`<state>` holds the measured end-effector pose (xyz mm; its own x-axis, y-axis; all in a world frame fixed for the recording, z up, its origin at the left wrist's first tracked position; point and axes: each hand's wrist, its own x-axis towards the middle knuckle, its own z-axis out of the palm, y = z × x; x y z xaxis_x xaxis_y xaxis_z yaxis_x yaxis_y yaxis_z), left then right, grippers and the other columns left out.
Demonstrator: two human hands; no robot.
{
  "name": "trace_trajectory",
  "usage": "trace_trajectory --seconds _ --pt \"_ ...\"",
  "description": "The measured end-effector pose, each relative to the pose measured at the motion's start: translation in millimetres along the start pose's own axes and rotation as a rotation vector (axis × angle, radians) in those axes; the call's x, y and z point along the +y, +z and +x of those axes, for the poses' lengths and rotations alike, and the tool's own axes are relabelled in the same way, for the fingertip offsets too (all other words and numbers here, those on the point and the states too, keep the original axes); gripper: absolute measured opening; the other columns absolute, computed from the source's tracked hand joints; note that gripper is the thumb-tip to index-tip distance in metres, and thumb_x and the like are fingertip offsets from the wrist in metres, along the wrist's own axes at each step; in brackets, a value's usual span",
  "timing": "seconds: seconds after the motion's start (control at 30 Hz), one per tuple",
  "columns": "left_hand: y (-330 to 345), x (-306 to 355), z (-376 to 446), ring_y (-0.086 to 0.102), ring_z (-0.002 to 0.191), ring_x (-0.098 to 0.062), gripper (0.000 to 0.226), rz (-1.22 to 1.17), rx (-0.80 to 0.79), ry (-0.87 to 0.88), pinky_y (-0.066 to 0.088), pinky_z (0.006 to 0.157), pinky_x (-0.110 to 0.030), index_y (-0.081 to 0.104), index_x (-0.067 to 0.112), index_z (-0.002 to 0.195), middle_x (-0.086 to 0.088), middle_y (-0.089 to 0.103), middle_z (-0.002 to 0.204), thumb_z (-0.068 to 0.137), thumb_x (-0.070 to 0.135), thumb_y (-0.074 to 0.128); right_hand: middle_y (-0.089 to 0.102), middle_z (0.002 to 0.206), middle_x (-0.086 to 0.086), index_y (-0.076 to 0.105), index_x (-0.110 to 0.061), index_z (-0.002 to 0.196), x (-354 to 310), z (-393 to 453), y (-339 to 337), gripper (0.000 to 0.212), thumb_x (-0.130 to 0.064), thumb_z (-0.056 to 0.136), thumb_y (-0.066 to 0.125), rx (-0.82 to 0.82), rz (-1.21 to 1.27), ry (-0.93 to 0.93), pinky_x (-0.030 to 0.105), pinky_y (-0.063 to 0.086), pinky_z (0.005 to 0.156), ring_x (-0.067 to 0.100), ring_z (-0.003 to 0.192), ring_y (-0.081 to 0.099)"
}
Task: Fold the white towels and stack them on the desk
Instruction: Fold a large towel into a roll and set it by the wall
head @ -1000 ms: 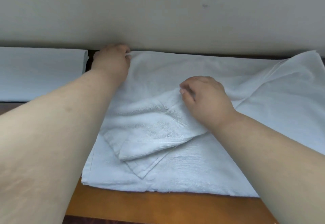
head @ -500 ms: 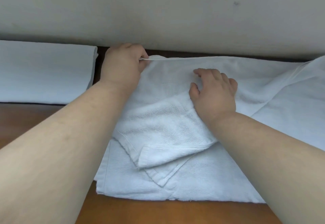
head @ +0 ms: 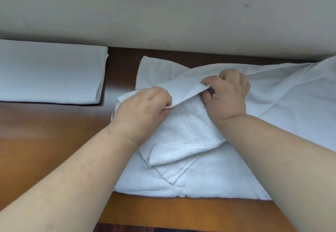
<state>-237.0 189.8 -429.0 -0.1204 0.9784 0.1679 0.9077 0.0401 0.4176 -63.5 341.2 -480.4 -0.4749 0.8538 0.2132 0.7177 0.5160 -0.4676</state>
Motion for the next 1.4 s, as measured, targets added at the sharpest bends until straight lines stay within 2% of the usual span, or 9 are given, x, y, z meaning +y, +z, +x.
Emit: trace_trajectory --seconds 0.1,0.23,0.33,0.43,0.57,0.73,1.0,1.2,1.4 --pt "-6.9 1.5 -7.7 0.060 0.106 -0.029 0.013 -0.021 -0.068 -0.023 0.043 0.090 -0.035 0.059 0.008 0.085 0.001 0.069 0.119 0.086 0.015 0.070 0.061 0.120 0.007 0.070 -0.019 0.080 2.9 -3.7 -23.9 0.013 -0.019 0.068 0.069 0.030 -0.073 -0.232 0.044 0.019 0.111 0.027 0.118 0.042" --pt "-18.9 8.0 -13.3 0.059 0.109 -0.022 0.013 0.009 -0.238 0.063 0.026 0.115 -0.033 0.061 0.013 0.089 0.000 0.070 0.102 0.085 0.025 0.057 0.063 0.075 -0.004 0.061 -0.019 0.075 -0.3 -11.8 -65.1 0.011 -0.021 0.072 0.071 -0.274 -0.151 -0.327 0.040 0.029 0.109 0.026 0.079 0.062" --pt "-18.8 15.8 -11.8 0.052 0.081 -0.022 0.015 0.030 -0.431 0.073 0.043 0.084 -0.036 0.055 0.022 0.085 0.005 0.058 0.076 0.084 0.036 0.051 0.057 0.073 -0.002 0.060 -0.017 0.076 -4.5 -32.6 -77.6 0.012 -0.023 0.074 0.070 -0.452 -0.194 -0.371 0.032 0.038 0.075 0.029 0.077 0.056" --pt "-13.2 14.2 -1.5 0.050 0.071 -0.015 0.041 -0.031 -0.546 0.055 0.041 0.067 -0.033 0.056 0.026 0.081 0.010 0.054 0.069 0.084 0.062 0.036 0.061 0.094 -0.009 0.066 -0.025 0.096 -0.6 -43.3 -76.7 0.024 -0.046 0.086 0.060 -0.651 -0.273 -0.347 0.034 0.039 0.084 0.020 0.095 0.051" --pt "-2.7 -12.7 36.1 0.061 0.073 -0.013 0.047 -0.258 -0.177 -0.422 0.047 0.065 -0.031 0.060 0.021 0.082 0.008 0.065 0.074 0.092 0.060 0.035 0.063 0.082 -0.013 0.062 -0.032 0.093 -2.3 -29.1 -76.8 0.056 -0.077 0.082 0.031 -0.684 -0.143 -0.153 0.033 0.045 0.072 0.013 0.083 0.057" --pt "22.0 -59.0 75.1 0.057 0.100 -0.030 0.049 -0.168 -0.060 -0.925 0.041 0.079 -0.031 0.048 0.019 0.133 -0.009 0.045 0.135 0.092 0.044 0.057 0.062 0.076 -0.013 0.061 -0.034 0.100 -20.3 23.6 -52.2 0.026 -0.054 0.093 0.047 -0.387 0.106 0.113 0.026 0.045 0.062 0.005 0.072 0.058" --pt "35.2 -64.1 74.5 0.059 0.081 -0.021 0.016 -0.227 0.112 -0.858 0.038 0.064 -0.025 0.061 0.027 0.102 -0.006 0.062 0.111 0.090 0.037 0.056 0.054 0.141 0.004 0.049 -0.024 0.143 -34.6 75.8 1.9 0.050 -0.037 0.095 0.057 -0.597 -0.021 0.107 0.025 0.039 0.091 0.025 0.123 0.054" --pt "21.3 -49.5 59.2 0.051 0.059 -0.003 0.017 -0.386 0.405 -0.850 0.035 0.051 -0.014 0.053 0.030 0.072 0.010 0.059 0.079 0.084 0.039 0.062 0.062 0.086 -0.003 0.060 -0.025 0.094 -52.1 85.8 -3.3 0.010 -0.023 0.084 0.060 -0.613 -0.094 0.097 0.023 0.037 0.055 0.017 0.070 0.056" --pt "20.1 -53.9 58.1 0.067 0.056 -0.016 0.011 -0.697 0.502 -0.952 0.060 0.066 -0.043 0.055 0.028 0.079 0.010 0.062 0.057 0.085 0.033 0.063 0.057 0.069 -0.006 0.049 -0.024 0.075 -64.2 95.5 5.0 0.010 -0.018 0.077 0.057 -0.509 0.137 0.291 0.021 0.031 0.046 0.011 0.058 0.050"
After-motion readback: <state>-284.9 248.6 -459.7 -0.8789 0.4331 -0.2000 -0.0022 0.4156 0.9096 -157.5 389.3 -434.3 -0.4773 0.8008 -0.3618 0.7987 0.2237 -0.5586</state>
